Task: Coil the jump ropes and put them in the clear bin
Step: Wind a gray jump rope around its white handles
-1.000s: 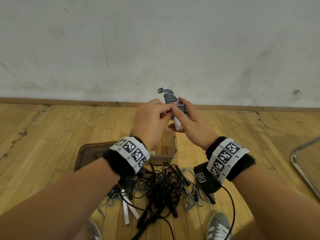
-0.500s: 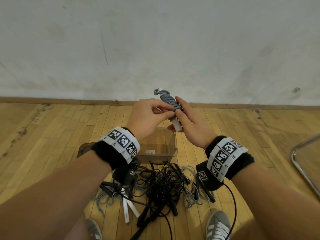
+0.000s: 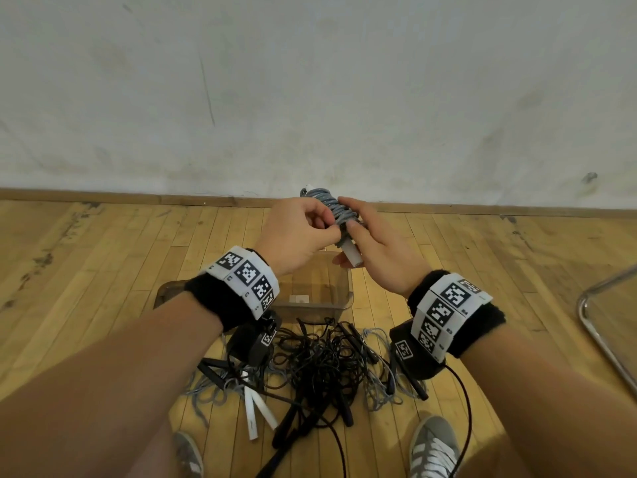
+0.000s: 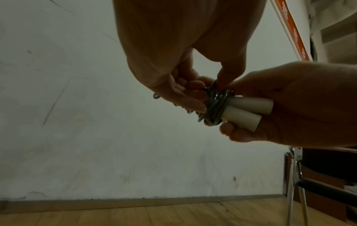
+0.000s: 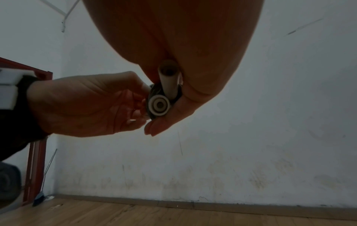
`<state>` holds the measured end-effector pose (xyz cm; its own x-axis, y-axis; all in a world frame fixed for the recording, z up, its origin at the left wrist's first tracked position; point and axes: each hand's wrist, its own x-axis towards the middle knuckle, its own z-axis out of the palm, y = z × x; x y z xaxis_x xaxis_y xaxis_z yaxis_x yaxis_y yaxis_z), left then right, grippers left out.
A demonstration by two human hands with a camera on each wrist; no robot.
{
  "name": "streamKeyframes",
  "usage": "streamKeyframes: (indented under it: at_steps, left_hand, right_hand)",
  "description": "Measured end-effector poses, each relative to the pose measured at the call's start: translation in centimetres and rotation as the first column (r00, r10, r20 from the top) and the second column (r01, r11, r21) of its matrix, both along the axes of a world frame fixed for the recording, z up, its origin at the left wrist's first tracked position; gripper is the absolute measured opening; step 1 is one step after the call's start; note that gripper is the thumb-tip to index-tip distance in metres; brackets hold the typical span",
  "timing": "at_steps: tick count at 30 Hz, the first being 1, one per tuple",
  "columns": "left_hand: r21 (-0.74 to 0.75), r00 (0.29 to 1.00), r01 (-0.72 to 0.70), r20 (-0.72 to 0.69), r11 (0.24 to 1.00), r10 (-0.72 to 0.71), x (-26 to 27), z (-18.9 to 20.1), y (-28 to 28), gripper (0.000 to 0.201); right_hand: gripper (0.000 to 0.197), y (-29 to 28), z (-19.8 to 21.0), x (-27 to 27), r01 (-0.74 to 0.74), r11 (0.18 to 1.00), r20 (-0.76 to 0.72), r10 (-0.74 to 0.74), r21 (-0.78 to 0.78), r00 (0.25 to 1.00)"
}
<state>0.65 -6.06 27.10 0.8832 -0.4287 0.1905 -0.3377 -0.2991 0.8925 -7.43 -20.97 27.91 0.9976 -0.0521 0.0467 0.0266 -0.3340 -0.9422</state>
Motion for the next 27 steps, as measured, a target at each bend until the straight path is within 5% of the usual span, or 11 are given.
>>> streamKeyframes:
  at_steps: [10,22,27]
  left_hand:
    - [-0.036,0.945,-0.195,0.262,0.98,0.198,-0.5,-0.3,-0.8,0.014]
    - [-0.02,0.917,-0.101,0.385,0.995,0.1,-0.8,-0.5,-0.6,0.011]
    - [-0.057,0.963,-0.01,0.27,0.998,0.025,-0.6,-0.1,-0.5,0.009]
  right_hand:
    - [0.033,0.5,0.0,1.2,0.069,0.976,-0.067,-0.056,0.206,0.996]
    - [0.026,0.3,-0.4,1.0,0.133,0.968,-0.029,-0.129,0.212,0.991]
    - [0.023,-0.2,-0.3,1.0,0.14,0.969,-0.05,-0.133,0.201,0.99]
